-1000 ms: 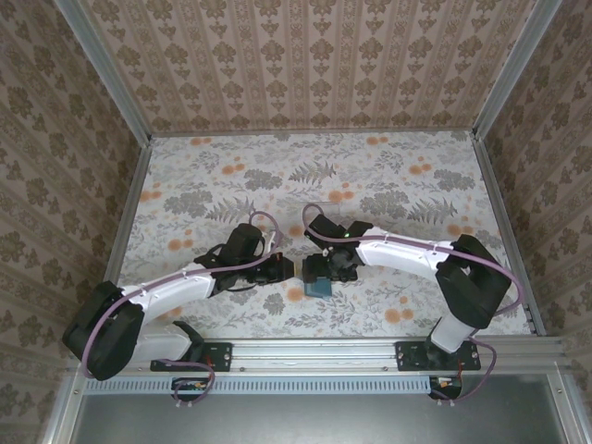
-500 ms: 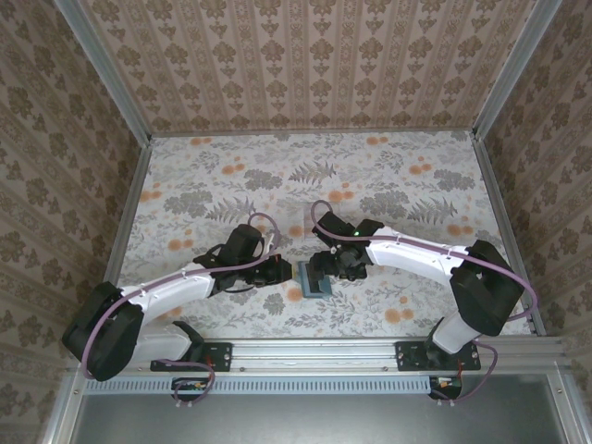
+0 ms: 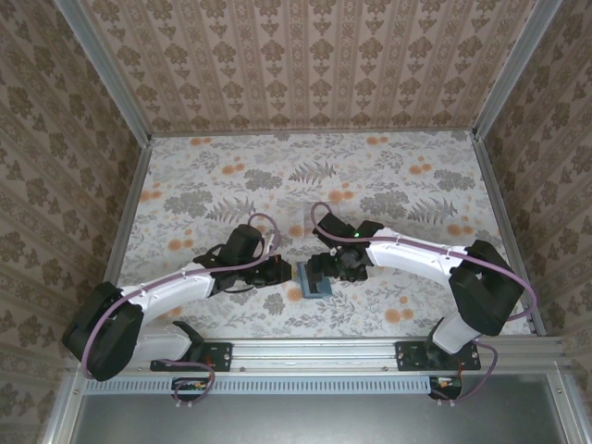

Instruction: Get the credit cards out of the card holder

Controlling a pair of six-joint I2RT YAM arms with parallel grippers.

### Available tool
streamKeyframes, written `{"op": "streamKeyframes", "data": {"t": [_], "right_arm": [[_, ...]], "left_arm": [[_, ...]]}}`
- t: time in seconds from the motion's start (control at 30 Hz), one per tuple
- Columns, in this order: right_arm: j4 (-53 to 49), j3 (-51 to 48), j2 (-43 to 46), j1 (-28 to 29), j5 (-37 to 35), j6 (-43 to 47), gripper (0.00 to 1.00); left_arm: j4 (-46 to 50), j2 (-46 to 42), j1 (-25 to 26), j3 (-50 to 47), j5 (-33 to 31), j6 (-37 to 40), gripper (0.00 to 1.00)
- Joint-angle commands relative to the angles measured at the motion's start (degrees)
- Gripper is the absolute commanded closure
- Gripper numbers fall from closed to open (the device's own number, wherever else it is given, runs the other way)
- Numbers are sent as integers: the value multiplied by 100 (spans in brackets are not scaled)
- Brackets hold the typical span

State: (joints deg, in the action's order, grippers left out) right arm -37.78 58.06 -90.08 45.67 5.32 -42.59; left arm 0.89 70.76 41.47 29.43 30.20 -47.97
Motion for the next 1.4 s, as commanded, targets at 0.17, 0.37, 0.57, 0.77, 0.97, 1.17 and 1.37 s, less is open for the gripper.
{"op": "streamKeyframes", "data": {"t": [0.17, 0.37, 0.57, 0.77, 0.97, 1.17, 1.37], "right_arm": [[59, -136, 58, -97, 116, 55, 6], [-179, -190, 330, -247, -113, 164, 11], [-362, -280, 454, -494, -150, 375, 26], [-249, -486, 473, -703, 68, 491, 53], [-43, -706, 496, -818, 265, 543, 73], [211, -1078, 456, -884, 262, 500, 83], [85, -1218, 344, -854, -309, 461, 71]], "left_arm": [[170, 34, -39, 266, -22, 183, 90], [1201, 218, -30, 539, -685, 651, 91], [1537, 507, -36, 664, -908, 953, 90], [1775, 796, -35, 878, -1123, 1132, 90], [1934, 1067, -33, 1115, -1208, 1287, 88], [2254, 1381, -6, 1391, -1462, 1499, 89], [2300, 1695, 88, 1572, -1473, 1570, 87]]}}
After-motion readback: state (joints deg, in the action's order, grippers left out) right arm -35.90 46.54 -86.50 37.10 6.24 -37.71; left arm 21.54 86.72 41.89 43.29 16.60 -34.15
